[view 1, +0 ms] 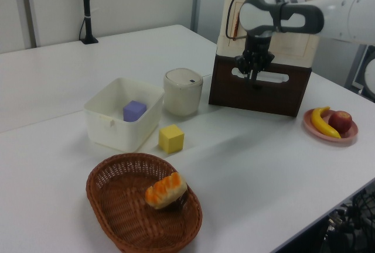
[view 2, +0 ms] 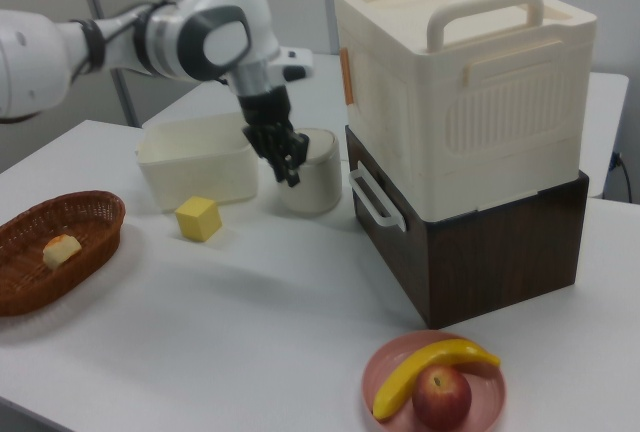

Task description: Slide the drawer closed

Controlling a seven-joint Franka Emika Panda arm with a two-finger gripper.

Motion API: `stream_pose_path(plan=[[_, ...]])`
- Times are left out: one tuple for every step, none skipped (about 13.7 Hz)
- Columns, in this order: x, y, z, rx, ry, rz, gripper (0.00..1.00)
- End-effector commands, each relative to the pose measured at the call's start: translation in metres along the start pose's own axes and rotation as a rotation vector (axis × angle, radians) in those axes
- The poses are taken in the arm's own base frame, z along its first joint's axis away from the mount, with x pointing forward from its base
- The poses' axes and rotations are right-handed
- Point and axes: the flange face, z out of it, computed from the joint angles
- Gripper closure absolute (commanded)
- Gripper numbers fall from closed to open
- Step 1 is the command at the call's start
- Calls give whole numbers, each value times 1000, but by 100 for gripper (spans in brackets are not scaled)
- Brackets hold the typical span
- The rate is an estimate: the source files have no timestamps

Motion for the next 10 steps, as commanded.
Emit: stream_pose_path(plan=[[-29,-17,-35,49,-12,-70,2],[-35,-24,-42,54,-15,-82,0],[-43,-39,-49,62,-32,-107,0],[-47,-43,-56,69,-32,-117,0],[-48,-38,-59,74,-32,-109,0],[-48,-39,-59,76,-35,-110,0],[-47,-37,-59,76,-37,-107,0],[-47,-38,-60,80,-33,-106,0],[-47,-38,-61,81,-32,-103,0],[-47,-39,-61,82,-31,-94,0]])
